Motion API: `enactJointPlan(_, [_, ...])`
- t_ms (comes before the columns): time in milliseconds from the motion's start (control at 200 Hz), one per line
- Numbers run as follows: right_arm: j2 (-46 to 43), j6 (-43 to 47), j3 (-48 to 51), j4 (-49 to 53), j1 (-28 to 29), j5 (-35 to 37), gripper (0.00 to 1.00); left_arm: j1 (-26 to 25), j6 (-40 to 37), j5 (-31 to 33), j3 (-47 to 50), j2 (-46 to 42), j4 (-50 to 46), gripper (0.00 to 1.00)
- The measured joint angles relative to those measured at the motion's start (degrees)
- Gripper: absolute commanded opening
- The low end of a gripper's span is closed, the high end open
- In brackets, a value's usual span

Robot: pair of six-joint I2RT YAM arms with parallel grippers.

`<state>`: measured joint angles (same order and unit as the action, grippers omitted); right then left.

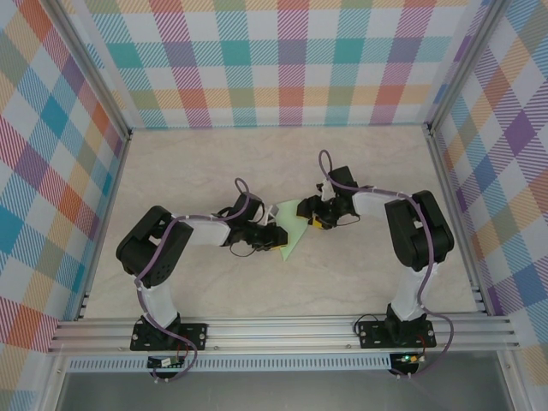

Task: Fold a paper plane with a square sheet of paper (fold left side to right side)
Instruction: Fold the wing for the fifth time at the center of the table.

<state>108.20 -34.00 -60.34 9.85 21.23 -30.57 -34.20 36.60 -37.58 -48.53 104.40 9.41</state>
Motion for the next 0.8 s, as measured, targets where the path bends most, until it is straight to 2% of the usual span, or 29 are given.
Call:
enactJointPlan(150, [1.18,-0.02,-0.68,-0.83,0.26,-2.14,0.56,0.96,0.02,0.22,1.2,0.0,0.02,0.21])
enactJointPlan(275, [2.16,0.09,-1.33,-1.29,0.63,-3.67,0.49,1.25,0.02,0.22,1.49,0.0,0.04,0.21])
enactJointPlan(450, [2.45,0.31,-1.73,-1.25,0.96,-4.2,0.33,1.33,0.0,0.22,1.49,0.0,0.07,0.21])
enactJointPlan(650, [2.43,1.62,-2.05,1.01,0.96,-2.62,0.0,1.33,-1.51,0.26,1.49,-1.16,-0.59,0.26])
enactJointPlan(800, [2.43,2.91,-3.02,4.5,0.96,-1.2,0.0,1.33,-4.87,0.61,1.49,-5.07,-2.49,0.36])
